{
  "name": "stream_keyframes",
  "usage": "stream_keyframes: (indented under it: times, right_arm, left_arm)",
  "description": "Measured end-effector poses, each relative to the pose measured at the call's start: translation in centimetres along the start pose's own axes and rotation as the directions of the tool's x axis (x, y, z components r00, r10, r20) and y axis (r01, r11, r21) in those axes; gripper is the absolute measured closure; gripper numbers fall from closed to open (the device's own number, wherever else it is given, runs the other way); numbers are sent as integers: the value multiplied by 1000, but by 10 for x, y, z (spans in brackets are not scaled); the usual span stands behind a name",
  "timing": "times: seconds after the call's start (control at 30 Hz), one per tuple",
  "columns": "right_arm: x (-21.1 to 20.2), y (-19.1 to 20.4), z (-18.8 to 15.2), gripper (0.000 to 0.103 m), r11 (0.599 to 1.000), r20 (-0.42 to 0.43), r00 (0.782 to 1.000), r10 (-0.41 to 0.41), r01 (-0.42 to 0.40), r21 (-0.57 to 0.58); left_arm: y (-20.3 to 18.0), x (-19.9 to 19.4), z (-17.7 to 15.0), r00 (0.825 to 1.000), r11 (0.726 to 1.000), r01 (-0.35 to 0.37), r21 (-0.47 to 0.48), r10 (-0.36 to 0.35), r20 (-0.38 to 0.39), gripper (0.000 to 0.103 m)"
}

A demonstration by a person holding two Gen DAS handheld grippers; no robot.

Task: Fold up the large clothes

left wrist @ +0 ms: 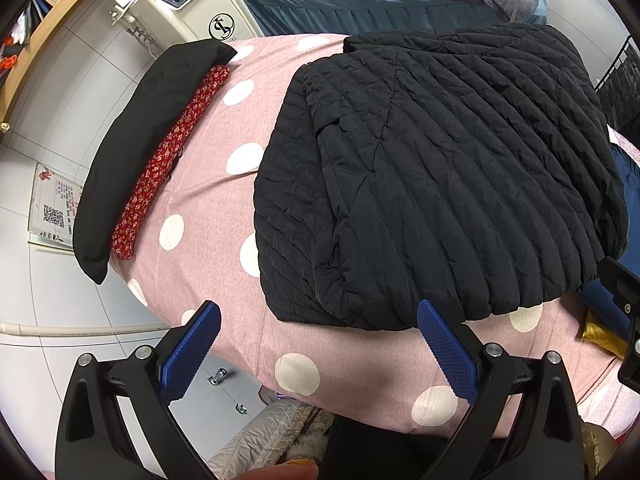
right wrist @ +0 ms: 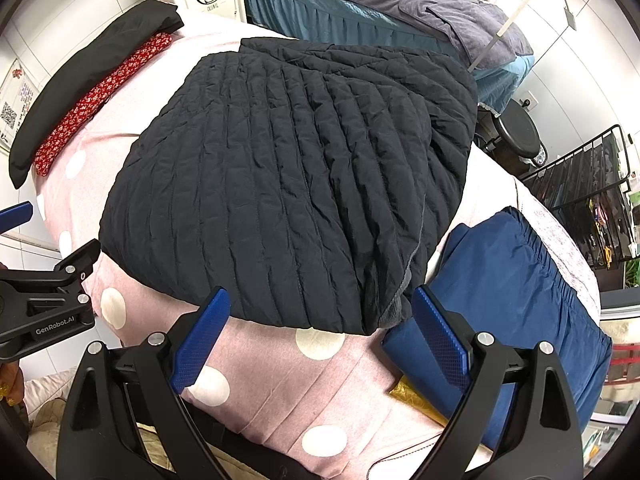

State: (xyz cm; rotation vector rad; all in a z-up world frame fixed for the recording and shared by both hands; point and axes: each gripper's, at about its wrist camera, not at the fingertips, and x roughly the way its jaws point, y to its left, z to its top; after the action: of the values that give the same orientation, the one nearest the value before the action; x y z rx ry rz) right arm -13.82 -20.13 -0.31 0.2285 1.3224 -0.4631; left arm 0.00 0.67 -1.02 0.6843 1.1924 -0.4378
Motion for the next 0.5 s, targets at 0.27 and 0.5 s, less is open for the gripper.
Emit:
stream_keyframes:
  times: [0.27,0.5]
  right_arm:
    - [1,-1,-2,12,1000,-1,1000,1,-1,1]
    - [0,-2,-2,12,1000,0,1000,2,-2,1]
  left_arm:
    - [0,0,-3,1000,1000,0,2,0,-1,6]
    - [-2,1,-4,1000,1000,9,3,-9,-7,6]
